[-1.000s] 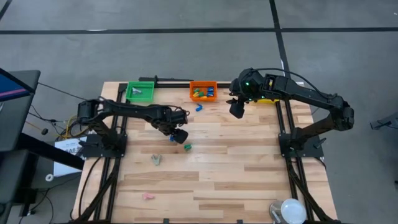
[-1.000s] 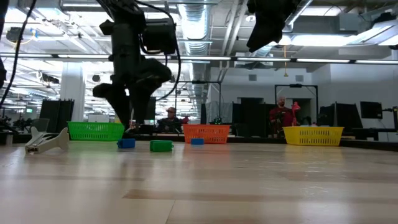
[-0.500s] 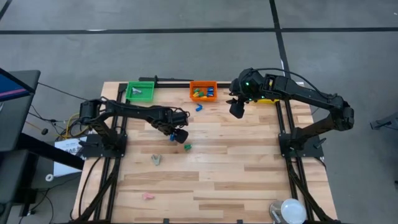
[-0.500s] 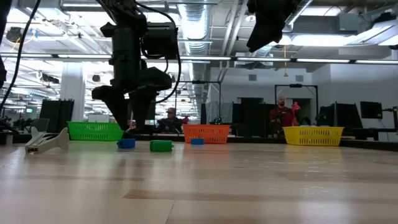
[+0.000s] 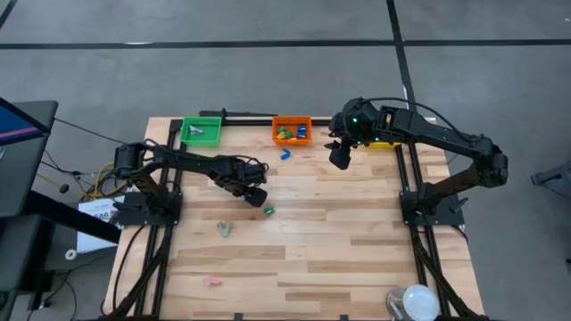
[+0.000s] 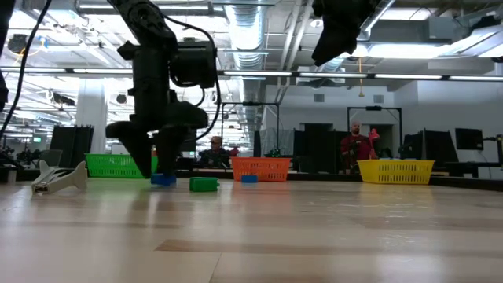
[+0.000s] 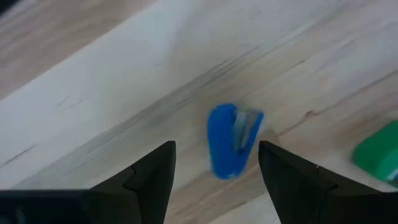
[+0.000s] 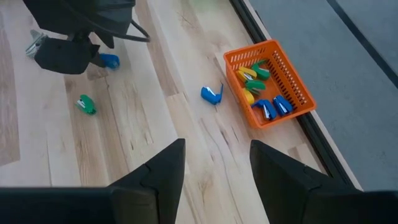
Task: Pick and place Stapler, Stapler remover, tape
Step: Put the blue stapler into the orange bin
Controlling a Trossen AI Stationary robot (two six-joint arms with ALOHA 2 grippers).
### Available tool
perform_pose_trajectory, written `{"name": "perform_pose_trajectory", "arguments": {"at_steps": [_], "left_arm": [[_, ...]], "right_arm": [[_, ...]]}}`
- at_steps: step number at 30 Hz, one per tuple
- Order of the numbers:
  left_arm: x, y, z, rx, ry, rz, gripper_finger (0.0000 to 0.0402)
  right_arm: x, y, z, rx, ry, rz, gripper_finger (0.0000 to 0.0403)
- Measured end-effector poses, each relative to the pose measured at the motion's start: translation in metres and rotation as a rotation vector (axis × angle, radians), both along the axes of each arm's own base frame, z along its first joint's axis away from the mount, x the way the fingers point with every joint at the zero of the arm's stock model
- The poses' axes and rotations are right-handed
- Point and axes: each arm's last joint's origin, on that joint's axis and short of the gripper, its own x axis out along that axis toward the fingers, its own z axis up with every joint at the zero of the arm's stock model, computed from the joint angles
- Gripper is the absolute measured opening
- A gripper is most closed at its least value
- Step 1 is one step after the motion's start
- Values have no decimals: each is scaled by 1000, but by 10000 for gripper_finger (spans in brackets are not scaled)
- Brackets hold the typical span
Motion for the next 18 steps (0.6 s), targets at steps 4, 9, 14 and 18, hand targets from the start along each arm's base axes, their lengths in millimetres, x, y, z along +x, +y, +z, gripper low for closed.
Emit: {"name": "perform_pose_trajectory", "arguments": {"at_steps": [4,9,14,18], "left_arm": [[0,0,-2,-6,-20,23,221],[-1,1,-4,11,-19,29,221],[0,1,-3,14,-29,29,221],[0,1,-7,22,-53,22,221]], "right_arm": [[0,0,0,1,0,-1,172],[0,0,0,1,0,-1,172],[0,0,0,0,0,0,172],[0,0,0,0,0,0,172]]}}
